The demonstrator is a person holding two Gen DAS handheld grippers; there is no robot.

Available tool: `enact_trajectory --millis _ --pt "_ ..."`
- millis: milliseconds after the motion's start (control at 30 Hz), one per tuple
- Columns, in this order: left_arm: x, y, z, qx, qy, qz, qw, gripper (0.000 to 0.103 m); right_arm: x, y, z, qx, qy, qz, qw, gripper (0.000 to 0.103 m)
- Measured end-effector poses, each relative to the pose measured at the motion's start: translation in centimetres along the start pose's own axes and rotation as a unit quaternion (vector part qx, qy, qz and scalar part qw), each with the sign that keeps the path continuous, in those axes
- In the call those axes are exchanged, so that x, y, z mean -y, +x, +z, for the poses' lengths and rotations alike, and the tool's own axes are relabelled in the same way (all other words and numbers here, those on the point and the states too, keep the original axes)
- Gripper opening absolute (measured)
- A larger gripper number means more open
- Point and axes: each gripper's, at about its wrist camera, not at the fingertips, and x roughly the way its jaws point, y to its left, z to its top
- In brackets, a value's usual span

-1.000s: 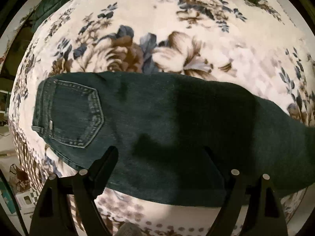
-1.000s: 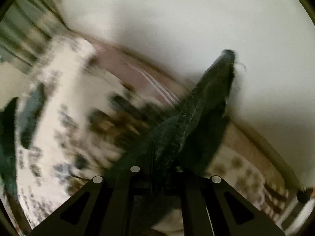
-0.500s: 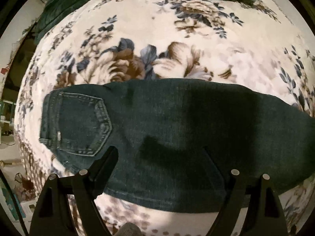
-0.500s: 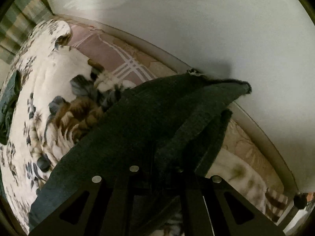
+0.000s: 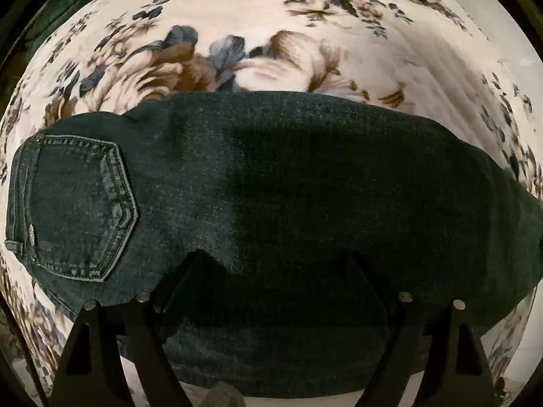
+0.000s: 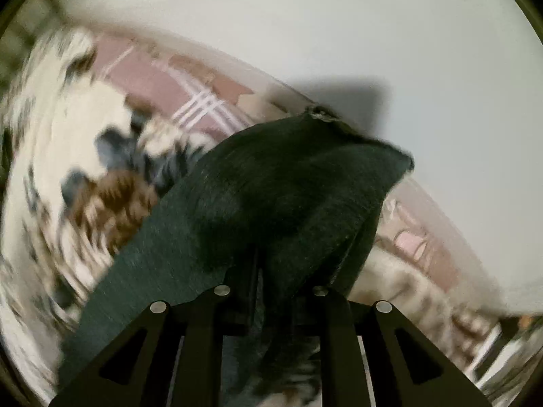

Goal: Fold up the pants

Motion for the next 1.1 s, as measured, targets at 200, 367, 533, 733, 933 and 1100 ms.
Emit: enact_trajectory --millis 200,367,533,733,933,1100 --pt "-0.4 -0.1 0.0 -0.005 -0.003 -0.003 1.0 0.085 -0.4 0.7 -0.1 0.014 -0.014 -0.005 1.0 0.026" --pt "-0.5 0.3 0.6 -0.007 0.002 0.013 0.9999 0.088 -4.5 -1.7 -1.5 0.096 -0.133 -0.109 0.98 0.007" --pt "0.0 0.5 0.9 -0.01 -0.009 0.022 0.9997 0.09 -3.1 -2.4 -1.5 0.109 -0.126 -0.102 0.981 0.007" --pt "0.3 0.6 0.6 -0.002 -0.008 0.03 0.9995 0.092 0.8 0.8 -0.5 0.044 -0.083 -0.076 0.993 0.01" --pt "-0.3 -1.4 0.6 0.015 -0.011 0.027 0.9995 0.095 1.6 -2.0 -1.2 0.044 -0.063 -0.048 0.996 0.069" --pt "-5.0 -6.1 1.1 0.052 -0.05 0.031 0.9969 0.095 -0.7 -5.6 -6.2 0.053 -0.109 -0.038 0.992 0.073"
